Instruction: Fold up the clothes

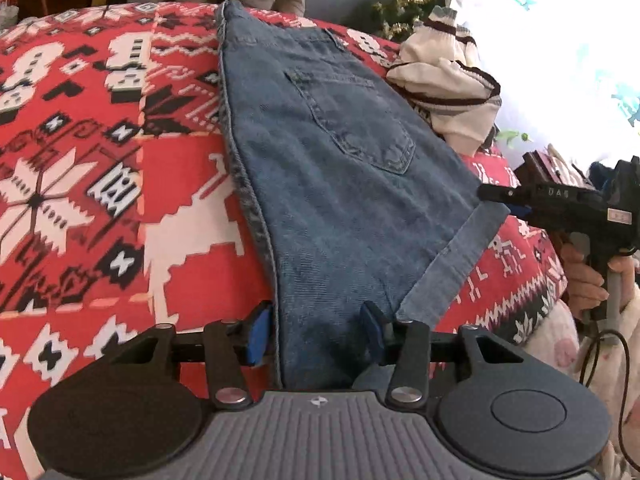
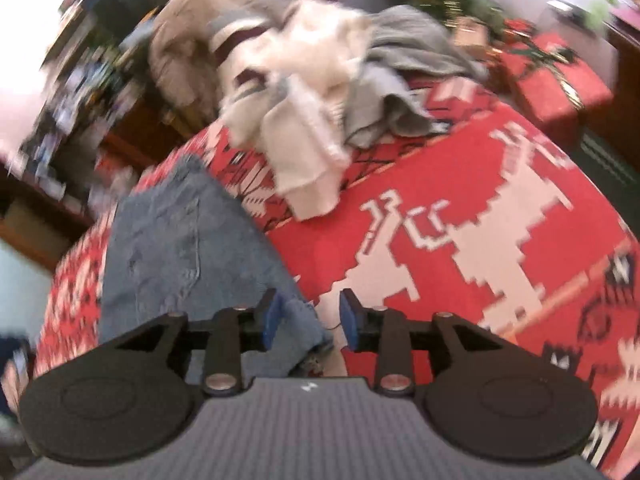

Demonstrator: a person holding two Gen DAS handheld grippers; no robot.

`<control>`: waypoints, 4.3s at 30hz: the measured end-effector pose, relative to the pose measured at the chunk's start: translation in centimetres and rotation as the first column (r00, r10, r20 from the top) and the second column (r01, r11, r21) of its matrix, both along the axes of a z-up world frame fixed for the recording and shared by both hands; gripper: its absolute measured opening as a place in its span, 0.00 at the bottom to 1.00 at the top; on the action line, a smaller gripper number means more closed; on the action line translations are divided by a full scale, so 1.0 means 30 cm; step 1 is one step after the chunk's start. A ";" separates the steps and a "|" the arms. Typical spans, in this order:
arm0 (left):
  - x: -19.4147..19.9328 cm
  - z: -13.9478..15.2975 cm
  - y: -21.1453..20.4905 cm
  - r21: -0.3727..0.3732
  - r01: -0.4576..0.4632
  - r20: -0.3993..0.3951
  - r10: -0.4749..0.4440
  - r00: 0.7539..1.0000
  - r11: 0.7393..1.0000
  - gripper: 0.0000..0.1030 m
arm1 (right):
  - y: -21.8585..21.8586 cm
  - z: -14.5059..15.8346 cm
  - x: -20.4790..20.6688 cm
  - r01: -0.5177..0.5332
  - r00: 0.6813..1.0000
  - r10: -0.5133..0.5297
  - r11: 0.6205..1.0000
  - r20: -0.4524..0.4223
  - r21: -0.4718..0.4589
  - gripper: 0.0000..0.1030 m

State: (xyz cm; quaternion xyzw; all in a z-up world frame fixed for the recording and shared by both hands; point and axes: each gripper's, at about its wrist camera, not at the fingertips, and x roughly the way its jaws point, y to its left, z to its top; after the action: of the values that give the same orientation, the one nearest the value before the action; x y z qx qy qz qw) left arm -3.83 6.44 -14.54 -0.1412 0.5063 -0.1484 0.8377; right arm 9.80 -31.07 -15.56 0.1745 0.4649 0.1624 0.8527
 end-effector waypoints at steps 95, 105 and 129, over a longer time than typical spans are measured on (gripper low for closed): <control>0.700 0.038 0.172 0.286 -0.114 0.296 0.026 0.955 0.951 0.33 | 0.717 0.114 0.480 -0.162 0.960 0.210 0.956 0.185 -0.244 0.27; 0.387 0.192 0.208 0.309 -0.083 0.365 -0.037 0.930 0.948 0.39 | 0.524 0.248 0.206 -0.206 0.950 0.247 0.955 0.192 -0.212 0.32; -0.399 0.091 0.216 0.412 -0.015 0.316 -0.127 0.940 0.911 0.37 | 0.351 0.131 -0.538 -0.156 0.982 0.179 0.953 0.067 -0.258 0.33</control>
State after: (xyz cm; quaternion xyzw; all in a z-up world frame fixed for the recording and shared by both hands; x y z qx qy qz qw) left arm -15.81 12.93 -11.81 0.0792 0.3798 -0.0854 0.9177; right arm -6.34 -20.53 -11.63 0.0175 0.4562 0.1817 0.8709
